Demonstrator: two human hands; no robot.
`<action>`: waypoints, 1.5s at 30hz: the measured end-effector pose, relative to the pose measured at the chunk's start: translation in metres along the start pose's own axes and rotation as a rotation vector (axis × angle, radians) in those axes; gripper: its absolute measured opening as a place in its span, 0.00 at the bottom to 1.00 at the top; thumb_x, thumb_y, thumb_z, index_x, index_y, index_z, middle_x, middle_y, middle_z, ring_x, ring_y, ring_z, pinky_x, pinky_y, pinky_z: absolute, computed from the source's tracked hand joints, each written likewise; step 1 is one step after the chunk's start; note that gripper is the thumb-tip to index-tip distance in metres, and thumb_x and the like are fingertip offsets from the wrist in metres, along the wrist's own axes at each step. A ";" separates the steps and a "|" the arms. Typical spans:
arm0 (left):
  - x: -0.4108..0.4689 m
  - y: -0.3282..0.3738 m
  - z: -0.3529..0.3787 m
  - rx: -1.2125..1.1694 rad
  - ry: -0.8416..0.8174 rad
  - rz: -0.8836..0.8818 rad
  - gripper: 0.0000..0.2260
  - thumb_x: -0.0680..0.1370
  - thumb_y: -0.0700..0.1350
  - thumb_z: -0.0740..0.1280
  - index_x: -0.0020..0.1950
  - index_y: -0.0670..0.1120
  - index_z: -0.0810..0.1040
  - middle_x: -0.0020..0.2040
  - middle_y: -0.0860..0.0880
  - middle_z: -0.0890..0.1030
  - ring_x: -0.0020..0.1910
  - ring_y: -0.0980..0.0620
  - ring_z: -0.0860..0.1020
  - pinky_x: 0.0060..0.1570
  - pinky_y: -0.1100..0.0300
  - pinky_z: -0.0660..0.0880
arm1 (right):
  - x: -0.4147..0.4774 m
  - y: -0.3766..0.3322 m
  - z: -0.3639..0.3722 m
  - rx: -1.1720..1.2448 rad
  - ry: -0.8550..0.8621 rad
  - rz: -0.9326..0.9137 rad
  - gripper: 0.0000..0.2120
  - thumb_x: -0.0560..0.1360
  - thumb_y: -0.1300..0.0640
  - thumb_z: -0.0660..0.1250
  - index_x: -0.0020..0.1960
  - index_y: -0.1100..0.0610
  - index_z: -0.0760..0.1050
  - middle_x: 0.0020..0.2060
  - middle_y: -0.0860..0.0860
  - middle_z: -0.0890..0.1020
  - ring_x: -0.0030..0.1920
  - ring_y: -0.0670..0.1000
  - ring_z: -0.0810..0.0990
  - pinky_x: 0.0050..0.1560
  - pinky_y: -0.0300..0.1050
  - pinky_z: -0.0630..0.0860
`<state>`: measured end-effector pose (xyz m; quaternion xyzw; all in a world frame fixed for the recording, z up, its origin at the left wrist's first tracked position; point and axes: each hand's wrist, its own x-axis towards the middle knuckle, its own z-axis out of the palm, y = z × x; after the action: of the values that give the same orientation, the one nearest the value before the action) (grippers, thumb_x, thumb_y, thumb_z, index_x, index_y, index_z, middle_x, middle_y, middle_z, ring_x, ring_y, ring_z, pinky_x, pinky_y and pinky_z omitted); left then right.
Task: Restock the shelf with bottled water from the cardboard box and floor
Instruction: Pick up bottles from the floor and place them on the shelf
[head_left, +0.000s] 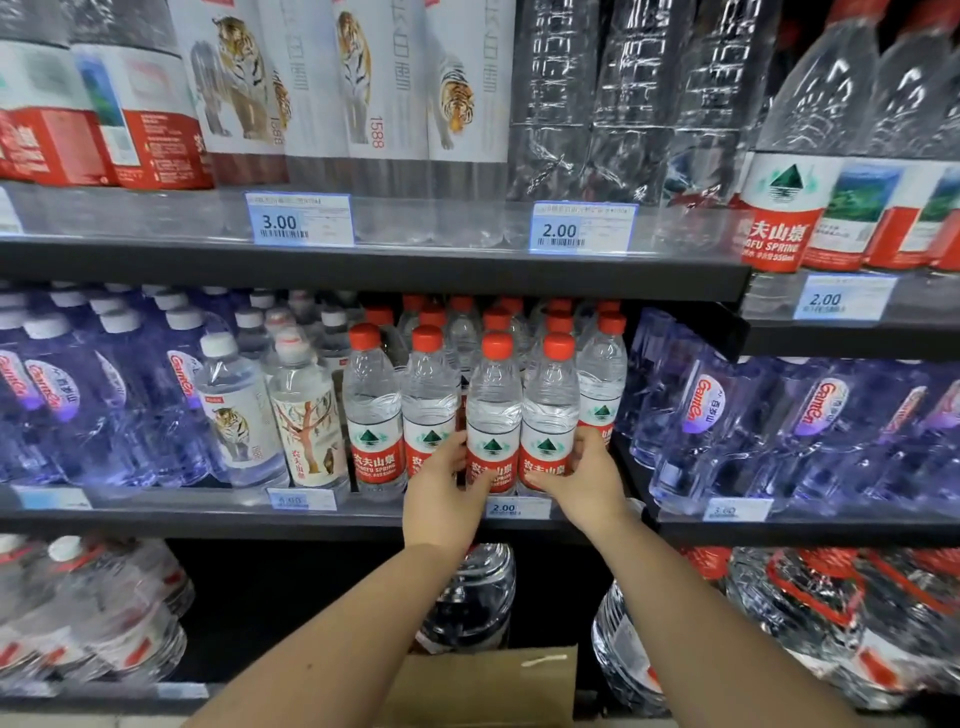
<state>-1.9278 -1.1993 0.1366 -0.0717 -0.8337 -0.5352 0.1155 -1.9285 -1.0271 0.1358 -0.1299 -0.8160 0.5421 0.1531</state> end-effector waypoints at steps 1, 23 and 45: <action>-0.001 -0.001 -0.002 0.011 0.028 -0.021 0.20 0.74 0.45 0.73 0.64 0.53 0.75 0.51 0.61 0.78 0.53 0.61 0.77 0.54 0.63 0.74 | 0.000 0.000 0.002 -0.010 0.002 0.003 0.33 0.61 0.62 0.82 0.60 0.54 0.68 0.53 0.49 0.80 0.57 0.51 0.80 0.61 0.52 0.76; -0.009 0.004 -0.053 0.467 -0.024 0.189 0.15 0.76 0.47 0.68 0.63 0.49 0.75 0.58 0.51 0.77 0.60 0.50 0.74 0.60 0.53 0.71 | -0.047 -0.050 0.004 -0.381 0.084 -0.139 0.22 0.69 0.56 0.76 0.59 0.52 0.72 0.53 0.48 0.78 0.55 0.51 0.76 0.52 0.45 0.74; -0.338 -0.068 -0.432 0.955 0.269 -0.182 0.17 0.72 0.50 0.67 0.60 0.51 0.76 0.57 0.46 0.77 0.60 0.41 0.71 0.57 0.47 0.66 | -0.440 -0.194 0.243 -0.717 -0.680 -0.801 0.21 0.73 0.52 0.70 0.64 0.53 0.71 0.60 0.54 0.74 0.63 0.59 0.69 0.57 0.51 0.69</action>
<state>-1.5685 -1.6186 0.1588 0.1320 -0.9661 -0.1066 0.1948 -1.6274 -1.4719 0.1785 0.3217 -0.9351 0.1467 0.0233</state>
